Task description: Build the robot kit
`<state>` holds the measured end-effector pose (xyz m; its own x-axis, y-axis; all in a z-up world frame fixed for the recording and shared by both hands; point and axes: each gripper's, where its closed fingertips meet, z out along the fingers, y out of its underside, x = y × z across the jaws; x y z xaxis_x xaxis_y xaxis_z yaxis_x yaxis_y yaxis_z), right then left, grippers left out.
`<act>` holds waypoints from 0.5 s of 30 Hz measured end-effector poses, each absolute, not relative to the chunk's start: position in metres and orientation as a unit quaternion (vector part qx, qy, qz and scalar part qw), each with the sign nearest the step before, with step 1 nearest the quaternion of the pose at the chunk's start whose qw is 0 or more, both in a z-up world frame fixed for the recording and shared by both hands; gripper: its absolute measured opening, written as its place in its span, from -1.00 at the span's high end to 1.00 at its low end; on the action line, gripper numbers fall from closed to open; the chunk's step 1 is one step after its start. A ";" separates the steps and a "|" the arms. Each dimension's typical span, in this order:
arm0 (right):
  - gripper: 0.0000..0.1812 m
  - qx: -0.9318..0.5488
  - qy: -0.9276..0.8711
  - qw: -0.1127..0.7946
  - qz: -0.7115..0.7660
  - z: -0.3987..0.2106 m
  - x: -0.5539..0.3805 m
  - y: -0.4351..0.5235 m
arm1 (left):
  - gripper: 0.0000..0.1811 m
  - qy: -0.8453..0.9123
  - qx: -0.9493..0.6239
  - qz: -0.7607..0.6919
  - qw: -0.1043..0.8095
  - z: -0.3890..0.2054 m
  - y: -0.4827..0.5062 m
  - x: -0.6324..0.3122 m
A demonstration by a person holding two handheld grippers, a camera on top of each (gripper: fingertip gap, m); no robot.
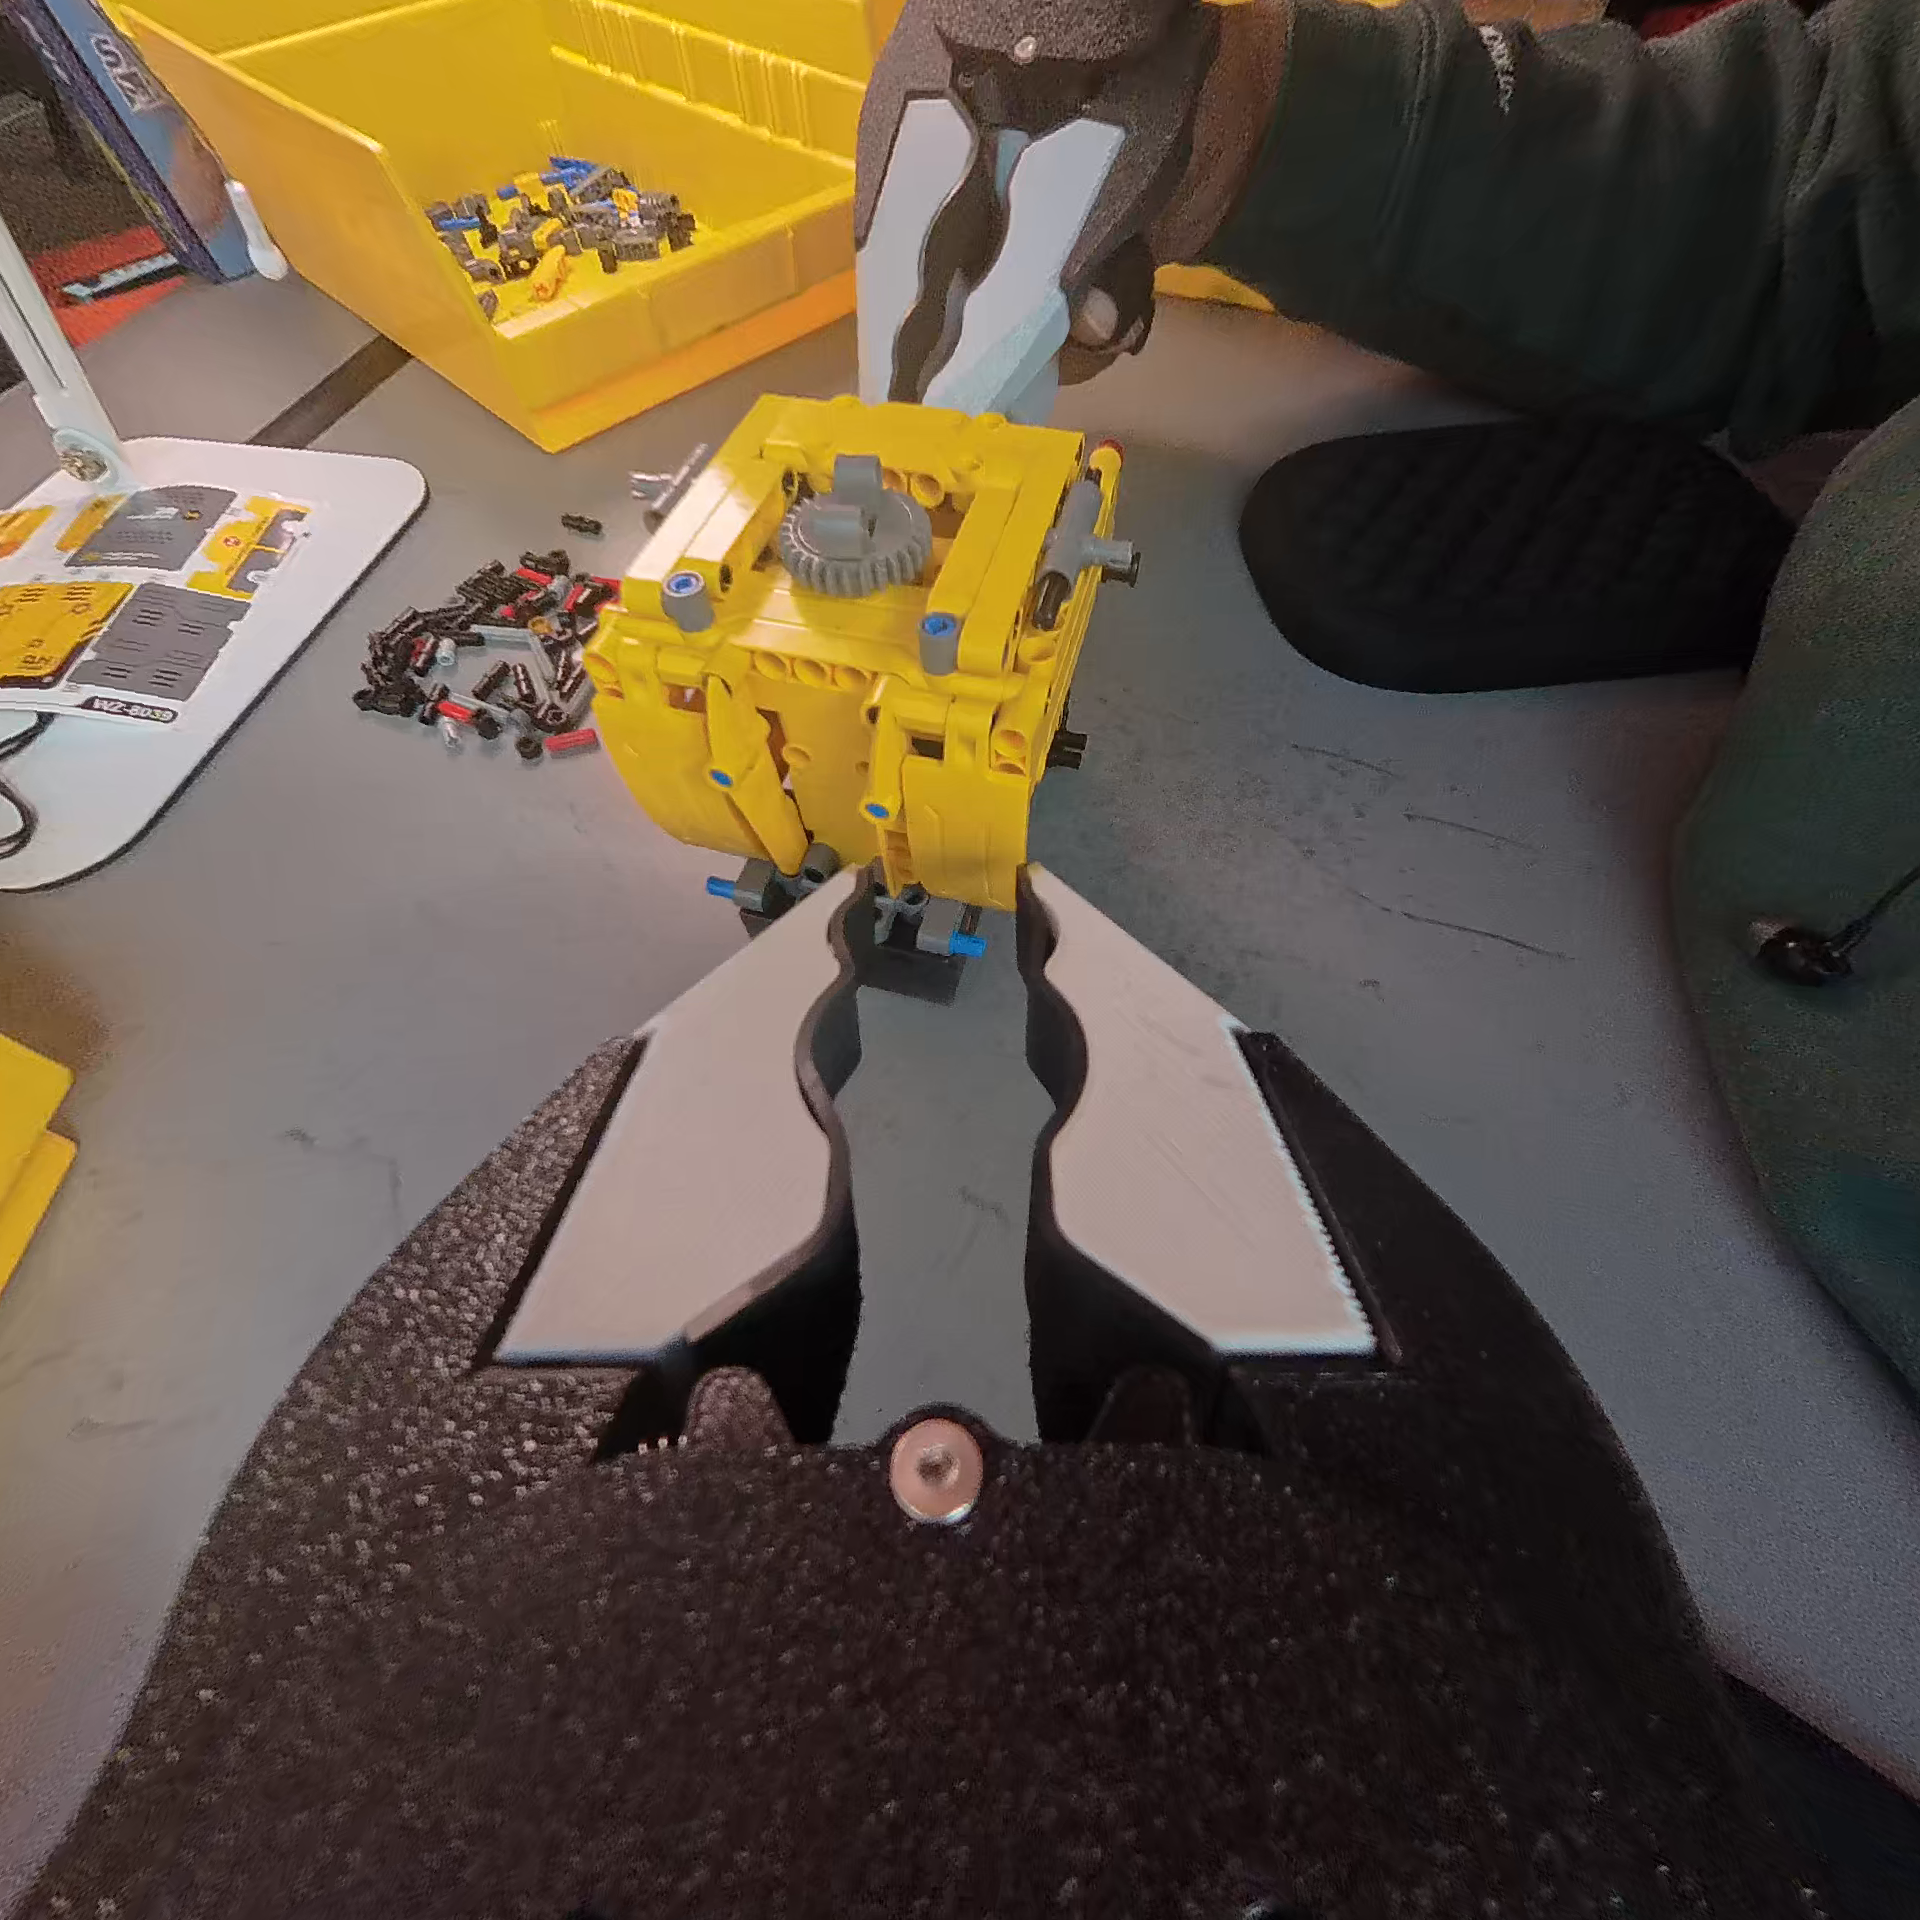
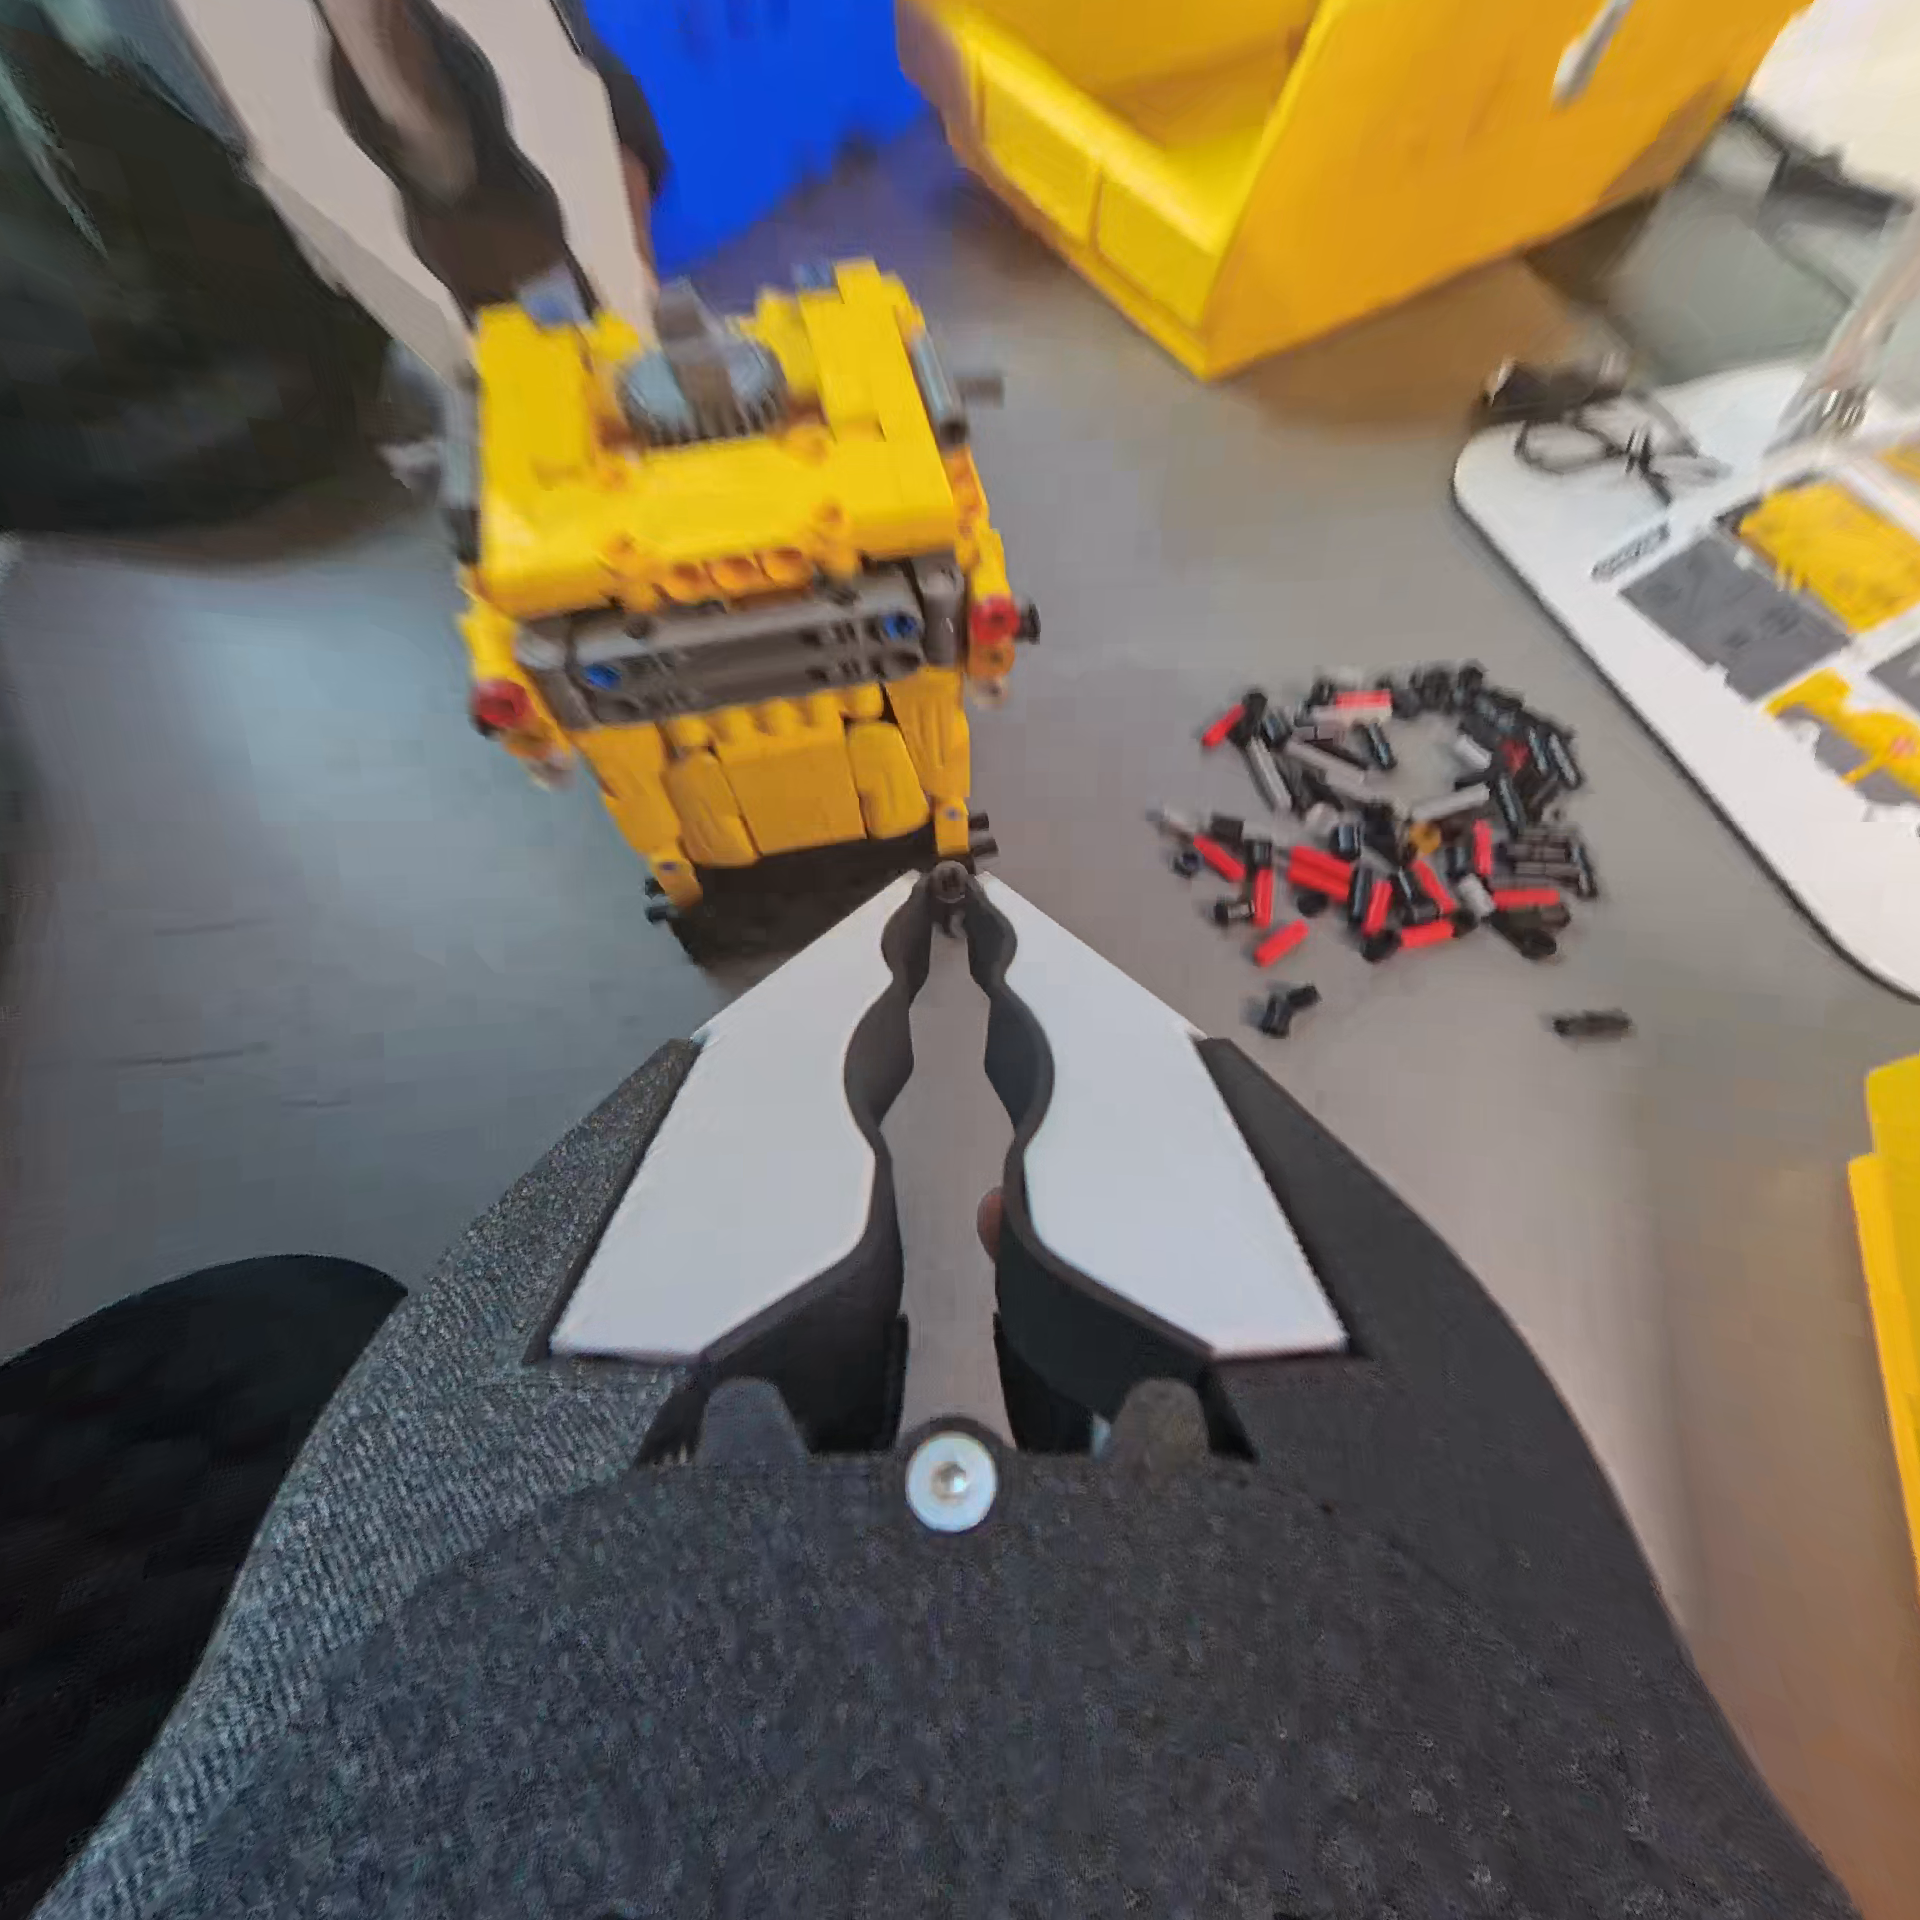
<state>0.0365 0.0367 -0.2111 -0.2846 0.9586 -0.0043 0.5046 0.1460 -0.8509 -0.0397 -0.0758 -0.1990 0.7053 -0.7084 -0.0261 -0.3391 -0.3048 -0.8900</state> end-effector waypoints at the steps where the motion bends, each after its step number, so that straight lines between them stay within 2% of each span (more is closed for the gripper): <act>1: 0.94 -0.499 -0.685 0.311 0.430 -0.191 0.036 0.031 | 0.72 0.329 -0.781 -0.195 0.494 -0.193 -0.077 -0.043; 6: 0.94 -0.383 -0.643 0.390 0.537 -0.117 0.035 -0.011 | 0.78 0.298 -0.737 -0.250 0.553 -0.156 -0.081 -0.041; 15: 0.94 -0.286 -0.635 0.460 0.551 -0.101 0.016 -0.083 | 0.84 0.236 -0.648 -0.470 0.552 -0.123 -0.090 0.008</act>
<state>0.0159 -0.0832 -0.1008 -0.4125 0.8703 0.2691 -0.1440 0.2294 -0.9626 0.0079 -0.0904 -0.1230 0.4477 -0.8236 0.3482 0.2127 -0.2802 -0.9361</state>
